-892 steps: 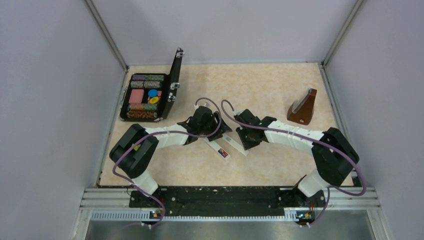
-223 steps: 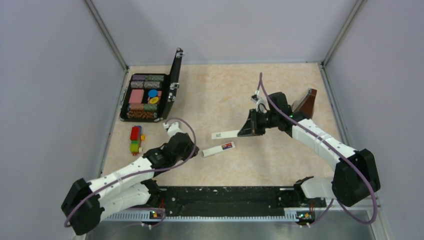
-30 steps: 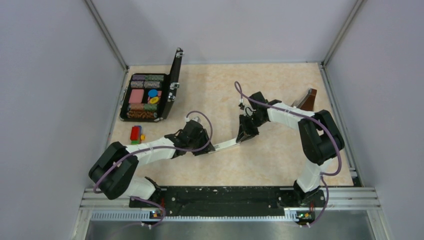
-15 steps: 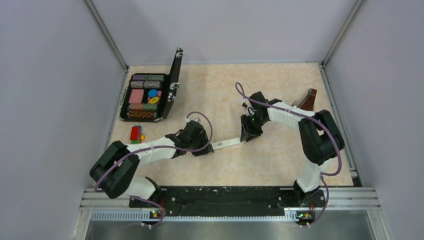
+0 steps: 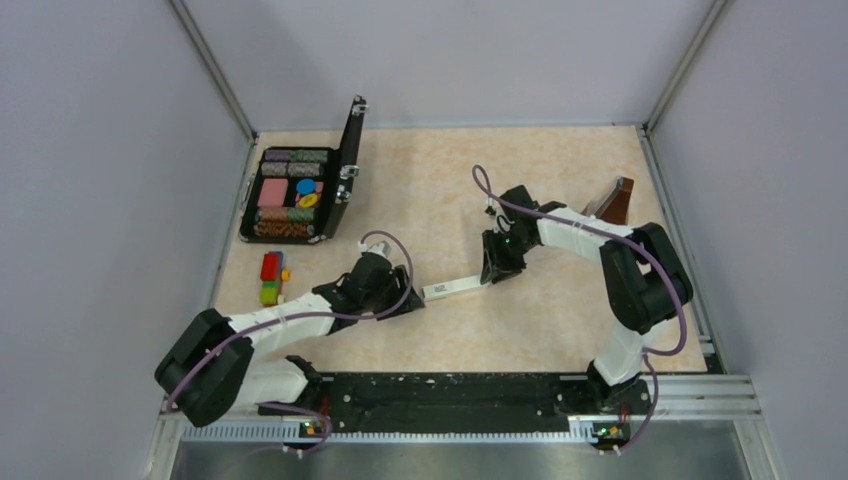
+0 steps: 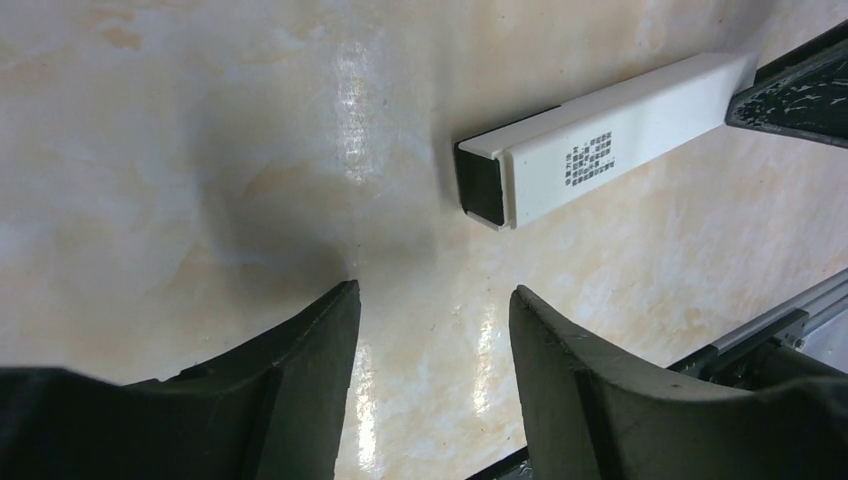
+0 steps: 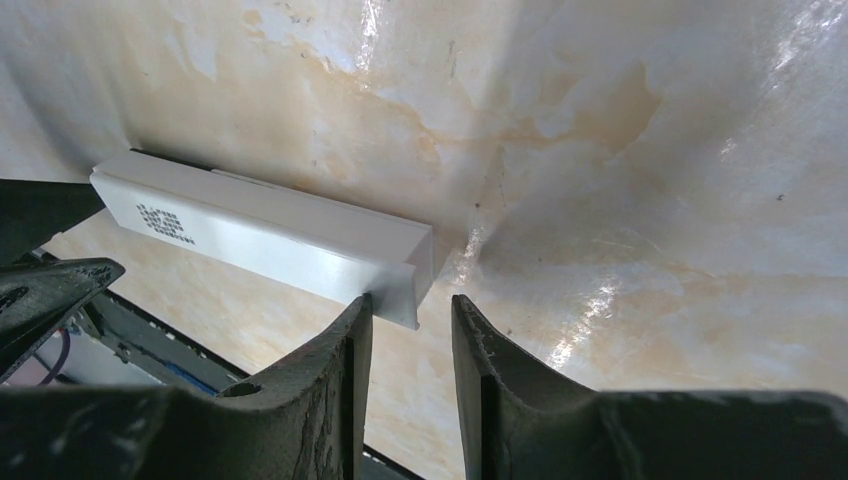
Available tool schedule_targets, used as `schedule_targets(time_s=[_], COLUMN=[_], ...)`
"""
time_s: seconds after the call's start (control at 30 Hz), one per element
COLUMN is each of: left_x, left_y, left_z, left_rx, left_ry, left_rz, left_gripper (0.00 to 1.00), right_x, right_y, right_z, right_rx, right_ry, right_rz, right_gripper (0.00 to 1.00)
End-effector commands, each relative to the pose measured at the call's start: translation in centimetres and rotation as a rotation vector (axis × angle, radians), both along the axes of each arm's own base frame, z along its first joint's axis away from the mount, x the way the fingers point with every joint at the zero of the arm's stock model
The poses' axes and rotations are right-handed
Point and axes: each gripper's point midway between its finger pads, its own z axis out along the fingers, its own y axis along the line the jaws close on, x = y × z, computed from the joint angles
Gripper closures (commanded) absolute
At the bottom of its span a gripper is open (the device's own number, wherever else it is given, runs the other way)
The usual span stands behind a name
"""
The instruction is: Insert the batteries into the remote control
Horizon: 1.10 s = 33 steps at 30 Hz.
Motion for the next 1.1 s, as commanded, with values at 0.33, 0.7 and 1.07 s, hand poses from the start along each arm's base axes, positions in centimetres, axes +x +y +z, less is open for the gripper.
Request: schedule_targets(time_s=[0.33, 0.7, 1.07], left_x=[3.3, 2.9, 2.7], left_y=[-2.8, -2.4, -2.0], left_z=[0.8, -0.4, -1.3], left_rx=[-0.108, -0.062, -0.012], left_ry=[0.042, 0.087, 0.119], left_rz=[0.14, 0.153, 0.153], left_gripper=[0.37, 0.57, 0.63], right_x=[0.4, 0.2, -0.5], right_y=[-1.0, -1.3, -1.1], right_z=[-0.6, -1.0, -1.5], right_rx=[-0.048, -0.056, -0.076], right_ry=[-0.063, -0.064, -0.082], right_rz=[-0.036, -0.032, 0.009], right_gripper=[0.67, 0.7, 0.84])
